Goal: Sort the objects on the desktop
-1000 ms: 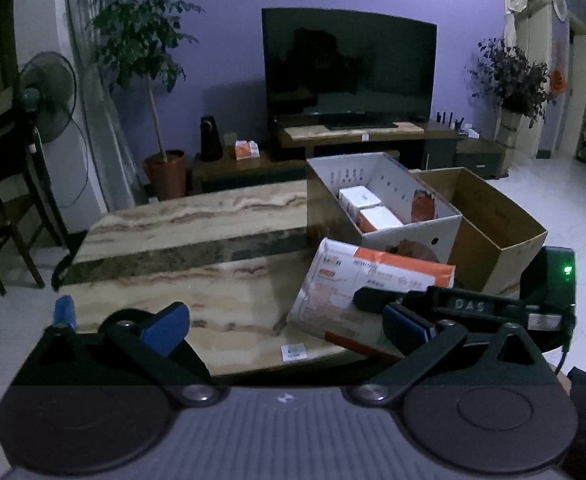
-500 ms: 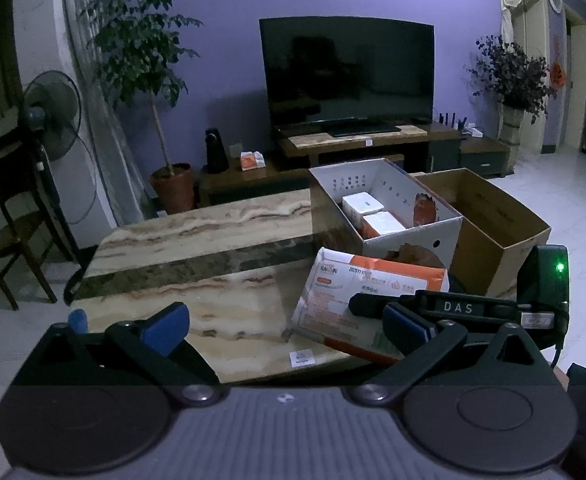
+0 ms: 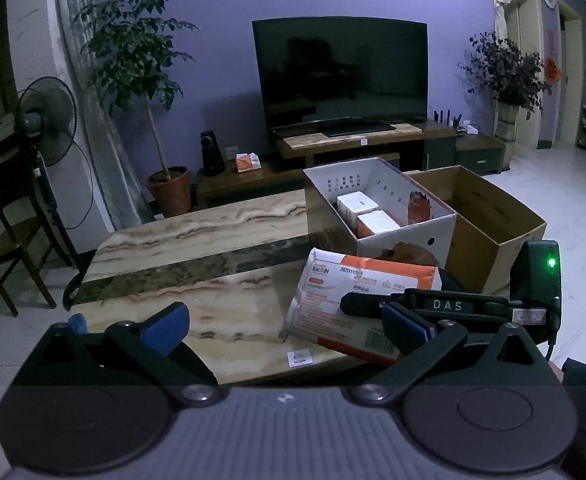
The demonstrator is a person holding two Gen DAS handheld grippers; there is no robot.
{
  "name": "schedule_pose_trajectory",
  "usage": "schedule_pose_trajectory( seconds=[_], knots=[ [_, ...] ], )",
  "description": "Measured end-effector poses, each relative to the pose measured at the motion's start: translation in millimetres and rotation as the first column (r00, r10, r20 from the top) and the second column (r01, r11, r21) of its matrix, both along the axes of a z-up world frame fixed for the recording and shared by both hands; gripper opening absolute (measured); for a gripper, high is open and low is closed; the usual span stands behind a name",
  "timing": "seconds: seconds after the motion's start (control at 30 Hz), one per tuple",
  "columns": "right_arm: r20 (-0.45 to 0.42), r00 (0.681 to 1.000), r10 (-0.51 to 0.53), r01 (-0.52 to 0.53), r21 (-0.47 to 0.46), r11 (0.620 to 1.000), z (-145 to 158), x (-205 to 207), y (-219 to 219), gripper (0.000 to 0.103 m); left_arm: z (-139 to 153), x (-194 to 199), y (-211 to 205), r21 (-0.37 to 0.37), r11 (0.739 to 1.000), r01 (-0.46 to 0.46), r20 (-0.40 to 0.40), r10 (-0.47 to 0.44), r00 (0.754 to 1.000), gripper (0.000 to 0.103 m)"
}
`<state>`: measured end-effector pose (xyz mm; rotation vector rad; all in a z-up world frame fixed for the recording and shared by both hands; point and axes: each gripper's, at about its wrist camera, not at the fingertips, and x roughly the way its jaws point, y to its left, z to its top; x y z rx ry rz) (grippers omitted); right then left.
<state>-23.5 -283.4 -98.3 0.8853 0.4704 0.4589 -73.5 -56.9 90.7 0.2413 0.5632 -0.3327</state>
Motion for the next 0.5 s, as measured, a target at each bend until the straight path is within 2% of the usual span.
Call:
schedule_pose_trajectory(
  seconds=[0.5],
  knots=[
    [-0.002,1.000,0.000,0.000,0.001,1.000,0.5,-0.4,-0.3,0.078,-1.7,1.1,-1.5,0.008,1.000,0.004,-0.003,-0.004,1.000,0.102]
  ],
)
